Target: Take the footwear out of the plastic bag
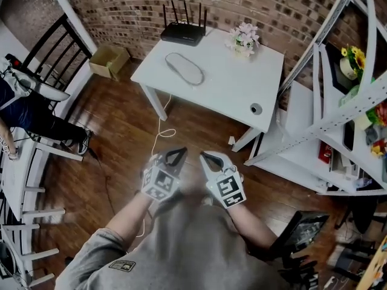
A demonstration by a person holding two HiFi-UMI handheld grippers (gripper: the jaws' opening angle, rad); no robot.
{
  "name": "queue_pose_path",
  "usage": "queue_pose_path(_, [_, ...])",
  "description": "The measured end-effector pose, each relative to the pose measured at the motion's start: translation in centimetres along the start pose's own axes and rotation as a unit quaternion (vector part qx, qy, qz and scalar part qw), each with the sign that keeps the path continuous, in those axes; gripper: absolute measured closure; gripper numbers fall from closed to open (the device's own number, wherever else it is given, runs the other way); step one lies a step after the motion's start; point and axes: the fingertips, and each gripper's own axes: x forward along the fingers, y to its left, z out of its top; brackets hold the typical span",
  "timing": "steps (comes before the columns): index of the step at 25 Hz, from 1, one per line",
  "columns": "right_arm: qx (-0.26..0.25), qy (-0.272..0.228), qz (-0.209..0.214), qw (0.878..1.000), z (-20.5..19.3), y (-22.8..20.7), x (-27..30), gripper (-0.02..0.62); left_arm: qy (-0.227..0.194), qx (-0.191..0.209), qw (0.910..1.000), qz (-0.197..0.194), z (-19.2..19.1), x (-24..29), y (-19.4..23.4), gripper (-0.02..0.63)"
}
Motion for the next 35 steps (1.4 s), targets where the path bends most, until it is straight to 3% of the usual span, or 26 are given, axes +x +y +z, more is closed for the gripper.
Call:
queue_pose_path(17, [0.054,0.038,-0.139,0.988,4.7,-7.8,15.4,0.581,-0.039,0.032,0.9937,-0.100,-4.0,7.6,17.7,0.604])
queue_pose_path(25, [0.056,0.052,-0.136,0.988,3.4,-14.0,19.3,0.581,-0.014,0.035,0.9943,-0.100,-4.8,14.2,21.9,0.604])
queue_pose_path(35, [0.052,0.062,-0.085,0.993,2.4,-22.5,22.7,0.581,0.071,0.070,0.9921,-0.076,-7.5,22.7,27.8,0.603])
